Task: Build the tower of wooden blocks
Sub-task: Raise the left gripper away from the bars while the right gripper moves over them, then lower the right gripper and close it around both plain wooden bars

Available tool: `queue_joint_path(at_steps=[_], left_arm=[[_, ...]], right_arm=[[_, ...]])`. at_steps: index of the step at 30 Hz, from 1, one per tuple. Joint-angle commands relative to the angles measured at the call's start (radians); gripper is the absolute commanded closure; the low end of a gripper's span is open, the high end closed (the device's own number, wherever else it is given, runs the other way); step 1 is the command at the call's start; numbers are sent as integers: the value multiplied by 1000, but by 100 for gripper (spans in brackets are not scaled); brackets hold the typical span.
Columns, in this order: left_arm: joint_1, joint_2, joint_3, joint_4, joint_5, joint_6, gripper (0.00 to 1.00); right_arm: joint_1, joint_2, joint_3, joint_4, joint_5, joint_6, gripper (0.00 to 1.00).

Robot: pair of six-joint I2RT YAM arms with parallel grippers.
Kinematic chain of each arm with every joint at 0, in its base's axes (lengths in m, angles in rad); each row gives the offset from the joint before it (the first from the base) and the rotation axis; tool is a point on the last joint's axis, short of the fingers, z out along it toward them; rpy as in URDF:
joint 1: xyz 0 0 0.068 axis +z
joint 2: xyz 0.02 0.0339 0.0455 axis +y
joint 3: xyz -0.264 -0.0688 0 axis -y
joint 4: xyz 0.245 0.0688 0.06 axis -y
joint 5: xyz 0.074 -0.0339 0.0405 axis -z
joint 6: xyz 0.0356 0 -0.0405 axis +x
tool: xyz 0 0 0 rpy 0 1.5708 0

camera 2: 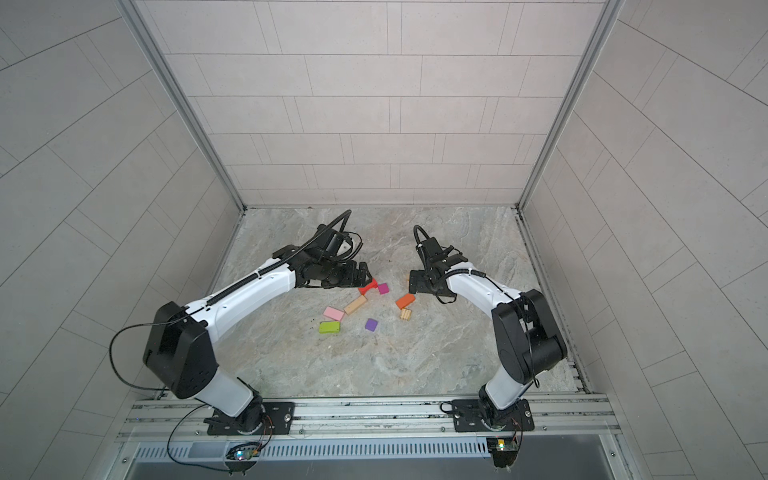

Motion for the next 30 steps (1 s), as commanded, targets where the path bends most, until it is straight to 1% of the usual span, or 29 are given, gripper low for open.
queue_joint_path(at_steps=[1,3,7,10,16,19,25,30], left_arm=[[27,-42,-30,-78,52,69,7],[41,-61,-38,-100,71,107,7],[76,-95,-62,-106,73,164,7],[111,-120,-78,-85,124,160,7],[147,-159,-132,-23,160,133,7],[153,-152,-132,-36,153,132,7],[155,-152,-152,10,189,104,7],[157,-151,-151,3,189,108,7]], right_arm=[[12,33,21,8,43,35,1],[31,59,38,7,64,44,1],[67,92,58,28,96,63,1],[76,117,73,40,115,83,1],[80,167,98,45,103,97,1],[82,184,107,45,104,100,1],[86,224,139,45,104,127,2],[91,246,152,38,135,160,3]])
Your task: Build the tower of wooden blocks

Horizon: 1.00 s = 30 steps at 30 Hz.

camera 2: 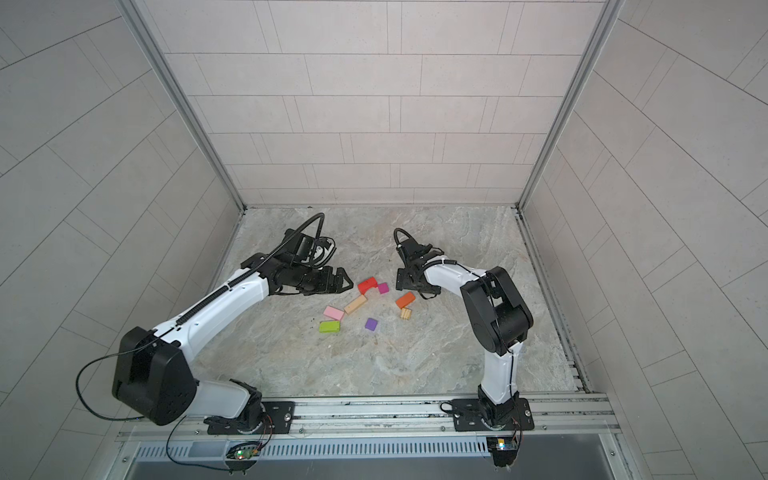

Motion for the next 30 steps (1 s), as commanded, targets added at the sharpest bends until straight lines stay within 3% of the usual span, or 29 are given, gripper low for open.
queue_joint_path(at_steps=[1,20,30], left_arm=[[7,-11,-7,10,14,-6,7],[15,-12,-7,10,16,-4,7],[18,-13,-7,11,15,-4,7]], right_arm=[[7,17,16,-13,43,46,4],[17,64,47,-34,70,18,22],[17,86,63,-58,84,-10,24]])
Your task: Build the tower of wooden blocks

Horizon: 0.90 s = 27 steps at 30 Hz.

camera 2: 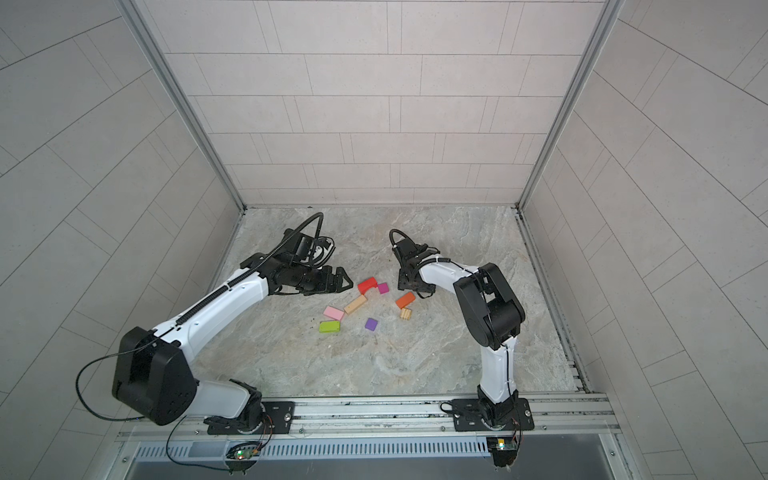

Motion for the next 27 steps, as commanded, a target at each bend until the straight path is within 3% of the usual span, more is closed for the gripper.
queue_joint_path(at_steps=[1,27], left_arm=[[7,-10,-5,11,4,3,7],[11,-3,-5,25,21,-6,8]], right_arm=[[3,31,21,-46,28,-14,24],[-34,52,13,-52,-19,-41,23]])
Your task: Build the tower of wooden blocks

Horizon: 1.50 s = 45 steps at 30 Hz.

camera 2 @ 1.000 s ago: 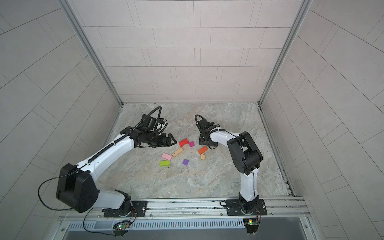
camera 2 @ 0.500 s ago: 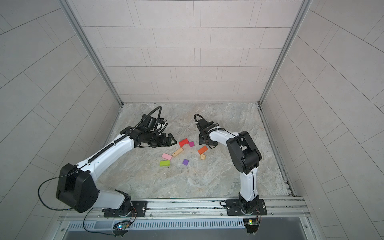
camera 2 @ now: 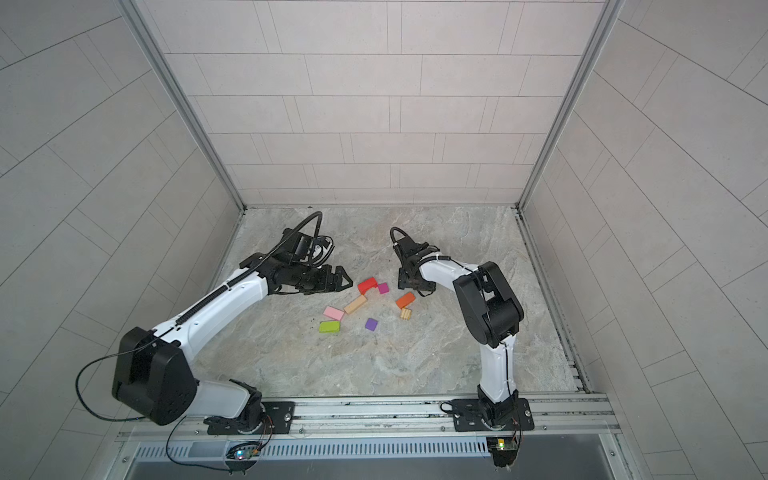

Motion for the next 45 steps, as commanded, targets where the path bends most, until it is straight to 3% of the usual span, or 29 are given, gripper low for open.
queue_joint_path(at_steps=[1,45], left_arm=[[5,-4,-6,11,11,-2,8],[7,-7,-9,17,12,-5,8]], right_arm=[[-13,34,-14,-35,14,-5,23],[-20,38,-11,-8,-36,-2,19]])
